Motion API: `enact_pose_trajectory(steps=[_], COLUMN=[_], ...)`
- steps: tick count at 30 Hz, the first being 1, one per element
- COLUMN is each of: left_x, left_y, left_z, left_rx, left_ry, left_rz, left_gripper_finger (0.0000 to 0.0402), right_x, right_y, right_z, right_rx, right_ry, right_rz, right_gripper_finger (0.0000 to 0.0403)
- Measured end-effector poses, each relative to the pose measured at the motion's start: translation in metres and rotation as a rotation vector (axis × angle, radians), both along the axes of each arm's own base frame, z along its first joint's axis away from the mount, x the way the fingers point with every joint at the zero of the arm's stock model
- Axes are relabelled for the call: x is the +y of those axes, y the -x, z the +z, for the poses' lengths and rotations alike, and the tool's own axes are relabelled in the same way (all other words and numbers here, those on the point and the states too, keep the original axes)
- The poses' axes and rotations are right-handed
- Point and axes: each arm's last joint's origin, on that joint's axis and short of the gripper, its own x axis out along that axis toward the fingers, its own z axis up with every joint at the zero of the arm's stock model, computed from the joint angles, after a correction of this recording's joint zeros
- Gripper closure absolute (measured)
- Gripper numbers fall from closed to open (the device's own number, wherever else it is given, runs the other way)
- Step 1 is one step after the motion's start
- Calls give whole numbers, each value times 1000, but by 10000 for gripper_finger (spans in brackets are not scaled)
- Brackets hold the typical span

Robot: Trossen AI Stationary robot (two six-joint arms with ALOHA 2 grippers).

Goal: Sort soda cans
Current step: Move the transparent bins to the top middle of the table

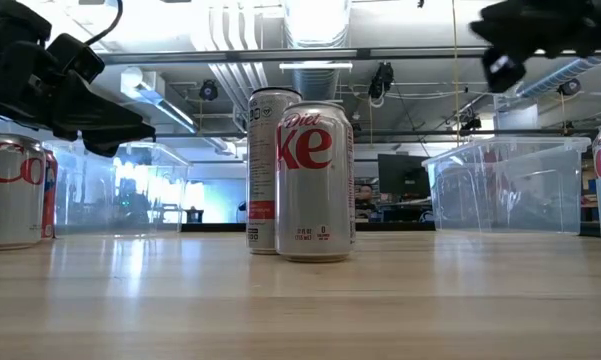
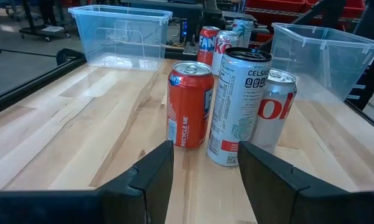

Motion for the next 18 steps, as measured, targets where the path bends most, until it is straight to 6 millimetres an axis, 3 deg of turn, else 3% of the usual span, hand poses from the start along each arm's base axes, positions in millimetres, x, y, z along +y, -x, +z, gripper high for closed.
enact_pose_trajectory(steps=[9, 18], left_x=[0, 0], left_y=[0, 0], left_z=[0, 0], left_rx=[3, 3], left_ry=[0, 0], left_rz=[0, 0], left_gripper_finger=[238, 238], right_x=[14, 29], right_y=[-75, -133], right_z=[12, 5], right_rx=[153, 251], right_ry=[147, 170], right_rz=[34, 48], right_gripper_finger=[161, 92])
